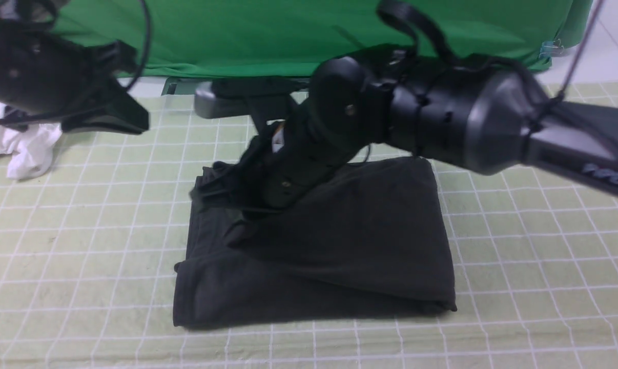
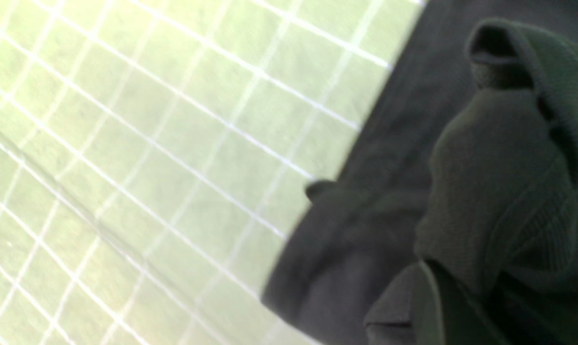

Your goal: Fold a long-sleeved shirt over a green coffee tablecloth.

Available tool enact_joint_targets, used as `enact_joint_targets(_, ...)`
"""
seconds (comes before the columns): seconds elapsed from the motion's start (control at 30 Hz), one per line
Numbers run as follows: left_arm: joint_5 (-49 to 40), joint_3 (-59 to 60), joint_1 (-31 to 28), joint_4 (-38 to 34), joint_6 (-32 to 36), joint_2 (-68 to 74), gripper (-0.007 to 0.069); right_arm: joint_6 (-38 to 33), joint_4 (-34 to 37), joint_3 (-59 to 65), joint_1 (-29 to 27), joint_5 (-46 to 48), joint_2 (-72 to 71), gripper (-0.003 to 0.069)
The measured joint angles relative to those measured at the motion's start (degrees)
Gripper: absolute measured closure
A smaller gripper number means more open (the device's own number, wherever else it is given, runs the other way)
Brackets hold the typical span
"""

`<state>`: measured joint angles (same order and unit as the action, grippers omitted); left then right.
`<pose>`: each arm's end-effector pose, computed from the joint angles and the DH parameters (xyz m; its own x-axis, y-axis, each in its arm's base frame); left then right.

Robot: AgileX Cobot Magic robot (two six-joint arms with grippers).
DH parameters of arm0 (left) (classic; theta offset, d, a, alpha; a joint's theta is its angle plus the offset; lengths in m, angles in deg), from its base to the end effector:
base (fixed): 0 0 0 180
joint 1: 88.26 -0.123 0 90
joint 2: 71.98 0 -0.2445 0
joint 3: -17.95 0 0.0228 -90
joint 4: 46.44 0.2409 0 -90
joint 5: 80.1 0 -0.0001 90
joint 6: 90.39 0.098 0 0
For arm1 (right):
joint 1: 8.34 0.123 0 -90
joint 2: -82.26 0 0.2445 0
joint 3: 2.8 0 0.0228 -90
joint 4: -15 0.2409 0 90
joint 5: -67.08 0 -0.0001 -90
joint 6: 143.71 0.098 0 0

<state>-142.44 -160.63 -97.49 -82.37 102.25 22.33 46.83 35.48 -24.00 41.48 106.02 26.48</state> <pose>0.3028 -0.0024 0.2909 -0.8834 -0.2333 -0.4064 0.0057 0.8618 -0.5072 0.2665 0.3490 0.2197 -0.8186 -0.2891 -0.4964 -0.5240 0.7298 0.4391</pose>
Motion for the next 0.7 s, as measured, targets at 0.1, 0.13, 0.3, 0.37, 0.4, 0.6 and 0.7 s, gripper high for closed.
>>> enact_joint_targets(0.1,-0.8,0.0,-2.6,-0.5,0.0,0.0,0.0610,0.0,0.2,-1.4,0.6,-2.2,2.3,0.0620)
enact_joint_targets(0.13,-0.9,0.0,-2.9,-0.6,0.0,0.0,0.0610,0.1,0.2,-1.5,0.7,-2.8,2.7,0.0616)
enact_joint_targets(0.3,-1.1,0.0,-3.0,-0.6,0.0,0.0,0.0610,1.0,0.3,-1.6,1.2,-4.8,5.3,0.0524)
enact_joint_targets(0.37,-1.2,0.0,-3.1,-0.7,0.0,0.0,0.0610,1.0,0.4,-1.6,1.3,-5.1,5.4,0.0429)
enact_joint_targets(0.4,-1.2,0.0,-3.1,-0.7,0.0,0.0,0.0610,1.0,0.4,-1.6,1.3,-5.0,5.3,0.0398)
enact_joint_targets(0.6,-1.2,0.0,-3.2,-0.9,0.0,0.0,0.0610,-6.9,0.2,-3.7,0.1,9.1,-0.9,0.0240)
enact_joint_targets(0.7,-1.2,0.0,-3.2,-0.9,0.0,0.0,0.0608,-9.8,-2.0,-4.2,-2.2,17.4,-6.8,0.0342)
